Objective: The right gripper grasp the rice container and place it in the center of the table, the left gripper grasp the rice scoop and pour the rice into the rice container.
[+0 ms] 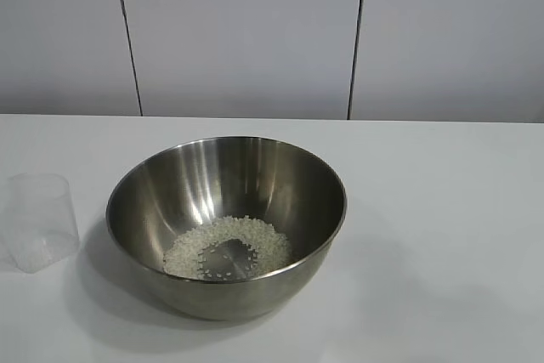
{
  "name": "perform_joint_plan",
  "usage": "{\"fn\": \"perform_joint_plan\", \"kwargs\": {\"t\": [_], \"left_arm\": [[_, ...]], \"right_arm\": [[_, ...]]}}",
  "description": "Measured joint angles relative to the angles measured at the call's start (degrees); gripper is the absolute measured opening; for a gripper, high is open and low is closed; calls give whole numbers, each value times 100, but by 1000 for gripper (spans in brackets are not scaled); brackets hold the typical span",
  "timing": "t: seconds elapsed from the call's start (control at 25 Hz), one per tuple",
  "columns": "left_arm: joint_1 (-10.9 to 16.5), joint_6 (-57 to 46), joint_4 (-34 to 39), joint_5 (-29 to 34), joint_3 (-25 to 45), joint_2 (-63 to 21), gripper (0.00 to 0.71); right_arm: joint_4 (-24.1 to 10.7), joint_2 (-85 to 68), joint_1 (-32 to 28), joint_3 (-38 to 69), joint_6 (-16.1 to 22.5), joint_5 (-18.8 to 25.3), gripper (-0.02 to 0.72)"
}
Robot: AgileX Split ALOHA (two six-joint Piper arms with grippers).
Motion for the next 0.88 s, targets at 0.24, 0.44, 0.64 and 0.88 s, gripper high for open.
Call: {"fn": "perform_joint_plan", "kwargs": {"t": [0.24, 0.44, 0.64, 0.88], "left_arm": [[-1114, 1820, -835, 2604, -486, -960, 476], [-1202, 4460, -2555, 5259, -986, -1127, 476], [-1202, 5638, -4026, 7129, -1096, -1186, 476], [-1202, 5736, -4630, 8120, -753, -1779, 476]], "right_arm": [[0, 0, 0, 0, 0, -5, 473], [0, 0, 0, 0, 0, -5, 473], [0, 0, 0, 0, 0, 0, 473], [0, 0, 0, 0, 0, 0, 473]]}}
